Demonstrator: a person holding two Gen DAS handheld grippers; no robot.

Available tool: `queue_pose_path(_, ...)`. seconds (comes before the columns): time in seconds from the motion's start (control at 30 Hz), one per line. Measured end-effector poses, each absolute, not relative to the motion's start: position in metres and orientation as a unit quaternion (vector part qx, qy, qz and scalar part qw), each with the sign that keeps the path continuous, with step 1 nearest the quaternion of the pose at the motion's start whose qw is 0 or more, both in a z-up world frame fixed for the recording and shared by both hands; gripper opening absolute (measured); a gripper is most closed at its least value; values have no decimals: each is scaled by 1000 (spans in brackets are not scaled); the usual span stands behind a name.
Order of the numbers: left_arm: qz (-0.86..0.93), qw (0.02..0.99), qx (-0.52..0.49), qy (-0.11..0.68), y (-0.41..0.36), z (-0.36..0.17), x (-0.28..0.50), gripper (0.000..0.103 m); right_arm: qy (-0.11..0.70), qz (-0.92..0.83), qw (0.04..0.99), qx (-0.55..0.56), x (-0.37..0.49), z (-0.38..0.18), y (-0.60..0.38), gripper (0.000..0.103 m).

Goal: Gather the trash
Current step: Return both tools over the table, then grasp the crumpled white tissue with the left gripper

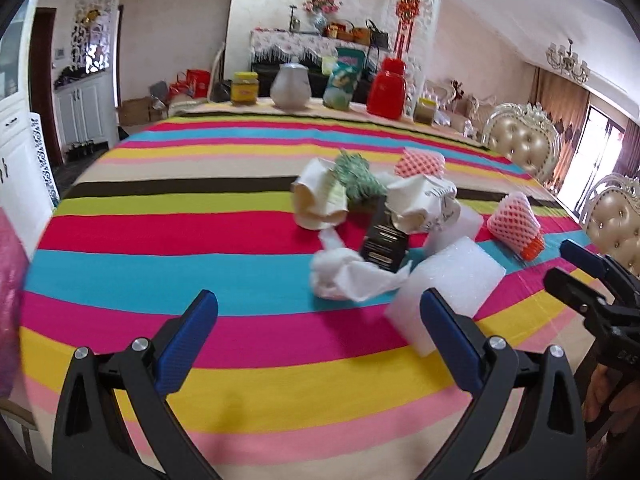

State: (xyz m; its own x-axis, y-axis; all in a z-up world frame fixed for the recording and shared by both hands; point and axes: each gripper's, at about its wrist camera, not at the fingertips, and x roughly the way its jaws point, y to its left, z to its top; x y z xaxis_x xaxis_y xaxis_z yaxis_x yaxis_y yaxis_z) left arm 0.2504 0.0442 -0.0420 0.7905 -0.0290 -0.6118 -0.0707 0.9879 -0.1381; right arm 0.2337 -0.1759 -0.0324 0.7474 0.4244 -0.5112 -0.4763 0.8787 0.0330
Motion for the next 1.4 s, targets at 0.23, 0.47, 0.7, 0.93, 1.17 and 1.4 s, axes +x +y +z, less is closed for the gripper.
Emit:
queue_pose_path(0.23,25,934,-97,344,52,-41,286,94,262,247,933,-23,238,-38,-184,78)
queue_pose_path(0.47,38,918,-78,386,50,-57,318,83,270,254,929,-19,241,-43,-181,78)
queue_pose_path(0.7,19,915,-85,394,49,-66,320,70,275,253,927,-12,244,-44,-181,78)
queue_pose_path(0.93,-40,917,-75,389,38,-65,310,37,280,251,926,-16,244,-45,-176,78)
queue_pose_path(1.17,-65,909,-76,404,21,-70,309,49,279,247,928,-24,240,-43,-172,78)
queue_pose_path(1.4,-33,932,-56,358,28,-55,292,31,268,251,930,-17,240,-30,-170,78)
